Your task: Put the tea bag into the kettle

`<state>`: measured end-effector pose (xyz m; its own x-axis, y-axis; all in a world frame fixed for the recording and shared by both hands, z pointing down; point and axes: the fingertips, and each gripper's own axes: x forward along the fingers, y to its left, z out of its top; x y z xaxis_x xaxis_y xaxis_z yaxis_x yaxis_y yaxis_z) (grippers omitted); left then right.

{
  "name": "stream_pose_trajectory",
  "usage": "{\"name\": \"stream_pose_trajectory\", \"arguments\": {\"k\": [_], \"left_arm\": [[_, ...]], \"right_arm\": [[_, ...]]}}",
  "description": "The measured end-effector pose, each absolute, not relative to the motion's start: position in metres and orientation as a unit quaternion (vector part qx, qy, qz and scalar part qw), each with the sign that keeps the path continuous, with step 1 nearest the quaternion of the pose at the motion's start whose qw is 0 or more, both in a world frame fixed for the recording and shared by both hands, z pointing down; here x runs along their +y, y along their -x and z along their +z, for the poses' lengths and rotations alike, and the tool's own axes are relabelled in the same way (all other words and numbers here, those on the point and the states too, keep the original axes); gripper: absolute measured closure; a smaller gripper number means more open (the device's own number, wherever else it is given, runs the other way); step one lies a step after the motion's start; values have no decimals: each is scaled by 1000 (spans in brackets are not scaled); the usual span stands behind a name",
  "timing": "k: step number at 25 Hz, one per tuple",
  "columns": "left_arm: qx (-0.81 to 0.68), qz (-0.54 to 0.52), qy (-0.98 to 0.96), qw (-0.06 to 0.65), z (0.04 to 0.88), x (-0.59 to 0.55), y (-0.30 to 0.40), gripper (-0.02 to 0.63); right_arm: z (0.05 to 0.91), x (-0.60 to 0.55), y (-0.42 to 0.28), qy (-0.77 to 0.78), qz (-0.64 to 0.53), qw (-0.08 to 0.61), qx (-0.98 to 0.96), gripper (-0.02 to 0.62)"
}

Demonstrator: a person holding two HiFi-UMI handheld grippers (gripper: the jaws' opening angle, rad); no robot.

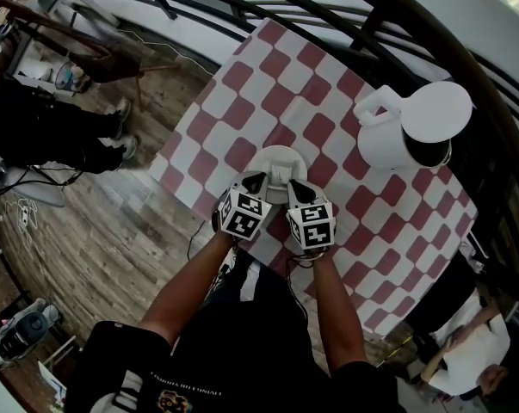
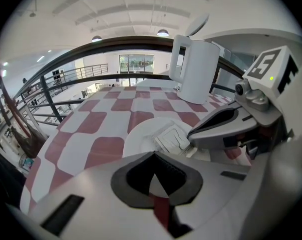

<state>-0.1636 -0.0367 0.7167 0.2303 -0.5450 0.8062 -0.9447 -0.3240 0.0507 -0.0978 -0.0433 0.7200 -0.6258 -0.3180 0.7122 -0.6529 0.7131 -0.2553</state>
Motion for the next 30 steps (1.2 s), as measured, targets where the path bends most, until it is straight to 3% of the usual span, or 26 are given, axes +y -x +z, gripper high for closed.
{"name": "stream_pose_trajectory", "arguments": {"k": [30], "left_arm": [[-467, 330, -797, 195, 625, -80, 88, 607]], "right_arm": [[612, -77, 3, -410, 213, 254, -850, 581]]}}
